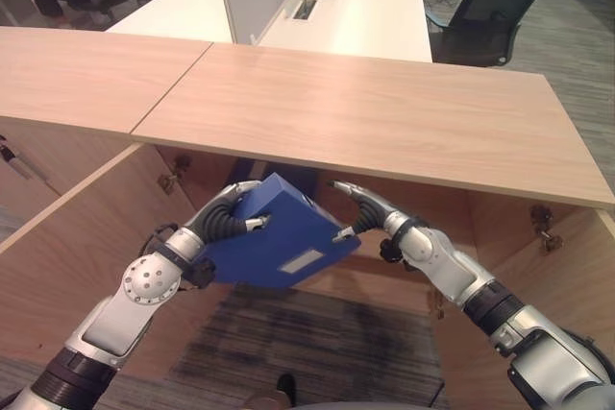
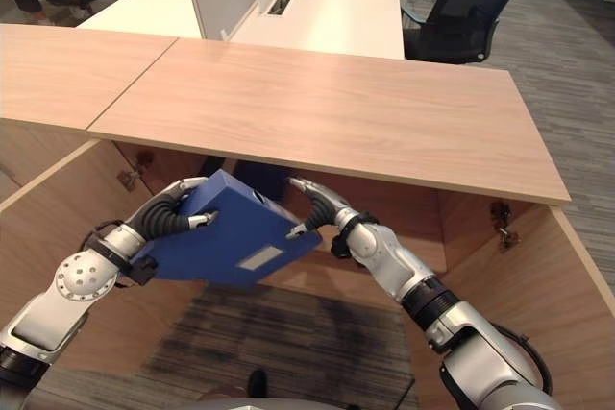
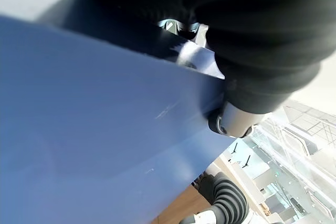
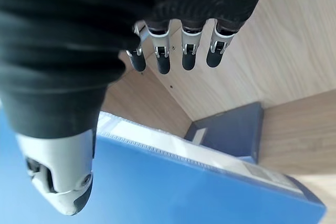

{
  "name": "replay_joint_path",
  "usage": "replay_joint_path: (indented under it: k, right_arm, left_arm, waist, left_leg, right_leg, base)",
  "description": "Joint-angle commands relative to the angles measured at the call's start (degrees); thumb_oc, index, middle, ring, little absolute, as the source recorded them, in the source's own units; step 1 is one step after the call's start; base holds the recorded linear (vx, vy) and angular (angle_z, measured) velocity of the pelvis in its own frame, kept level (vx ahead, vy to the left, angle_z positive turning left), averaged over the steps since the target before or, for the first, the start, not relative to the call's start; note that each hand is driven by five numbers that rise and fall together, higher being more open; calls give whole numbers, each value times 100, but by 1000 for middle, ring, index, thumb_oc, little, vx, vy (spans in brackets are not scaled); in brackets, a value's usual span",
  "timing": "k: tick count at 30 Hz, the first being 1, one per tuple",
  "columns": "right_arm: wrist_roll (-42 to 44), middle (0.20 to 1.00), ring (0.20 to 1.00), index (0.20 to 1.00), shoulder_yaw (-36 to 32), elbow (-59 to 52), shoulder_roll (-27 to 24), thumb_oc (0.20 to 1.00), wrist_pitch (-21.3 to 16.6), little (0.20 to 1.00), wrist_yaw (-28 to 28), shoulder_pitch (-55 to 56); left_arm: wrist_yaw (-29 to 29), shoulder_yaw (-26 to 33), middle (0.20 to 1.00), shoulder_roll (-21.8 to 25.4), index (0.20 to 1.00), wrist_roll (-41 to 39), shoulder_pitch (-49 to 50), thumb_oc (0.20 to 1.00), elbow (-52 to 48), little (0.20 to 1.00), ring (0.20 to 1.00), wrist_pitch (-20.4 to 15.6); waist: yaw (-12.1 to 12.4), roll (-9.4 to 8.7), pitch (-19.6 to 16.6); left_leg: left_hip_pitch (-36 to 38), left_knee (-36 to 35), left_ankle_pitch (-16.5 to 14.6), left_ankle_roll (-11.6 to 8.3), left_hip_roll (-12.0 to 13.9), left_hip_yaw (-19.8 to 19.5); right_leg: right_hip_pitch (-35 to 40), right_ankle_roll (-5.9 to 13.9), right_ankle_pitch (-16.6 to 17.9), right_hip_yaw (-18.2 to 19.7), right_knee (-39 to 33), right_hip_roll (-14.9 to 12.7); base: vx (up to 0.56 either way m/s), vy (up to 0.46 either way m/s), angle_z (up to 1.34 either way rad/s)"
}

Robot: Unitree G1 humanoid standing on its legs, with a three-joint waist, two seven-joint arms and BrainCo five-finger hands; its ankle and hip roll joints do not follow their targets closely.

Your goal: Put the empty folder in the office cabinet

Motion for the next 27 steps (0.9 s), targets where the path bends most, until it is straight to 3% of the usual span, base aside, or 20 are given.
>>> replay_joint_path:
  k: [1, 9, 20, 21, 22, 27]
  right_arm:
    - [250, 1000, 1000, 1000, 173, -200, 194, 1000, -273, 1000, -31, -245]
    - [231, 1000, 1000, 1000, 316, -184, 443, 1000, -288, 1000, -22, -314]
    - [347, 1000, 1000, 1000, 597, 233, 862, 1000, -266, 1000, 84, -325]
    - [351, 536, 536, 536, 694, 339, 941, 536, -261, 536, 132, -360]
    - [351, 200, 200, 200, 694, 360, 958, 200, -269, 200, 128, -373]
    - [614, 200, 200, 200, 915, 450, 1099, 200, -262, 200, 382, -370]
  left_arm:
    - [300, -93, 200, 0, 200, 25, -798, 200, -303, 200, 200, -480]
    - [505, -175, 200, -135, 200, 589, -1034, 200, -418, 200, 200, -513]
    - [486, -297, 200, -105, 200, 291, -1413, 200, -1155, 200, 200, -731]
    - [432, -341, 200, -48, 200, 117, -1475, 200, -1339, 200, 200, -794]
    - [422, -329, 200, -34, 200, 99, -1471, 200, -1350, 200, 200, -787]
    - [355, -518, 200, 8, 200, -154, -1659, 200, -1475, 200, 200, -831]
  waist:
    - [102, -339, -299]
    - [95, -357, -314]
    - [114, -360, -325]
    - [129, -358, -329]
    - [129, -366, -325]
    - [138, -383, -341]
  left_leg:
    - [20, 12, -675, -135, 149, -77]
    - [18, 12, -686, -139, 145, -82]
    - [13, 12, -688, -139, 134, -75]
    - [14, 12, -687, -140, 134, -77]
    - [15, 12, -688, -141, 135, -73]
    - [34, 12, -692, -145, 131, -71]
  right_leg:
    - [10, 420, 281, -174, 28, -587]
    - [8, 422, 278, -171, 28, -592]
    - [1, 429, 287, -178, 28, -593]
    - [0, 431, 289, -174, 28, -593]
    - [-1, 430, 290, -170, 28, -593]
    - [8, 432, 292, -169, 28, -591]
  base:
    - [0, 0, 0]
    - [0, 0, 0]
    - [0, 0, 0]
    - [0, 0, 0]
    - [0, 0, 0]
    - [0, 0, 0]
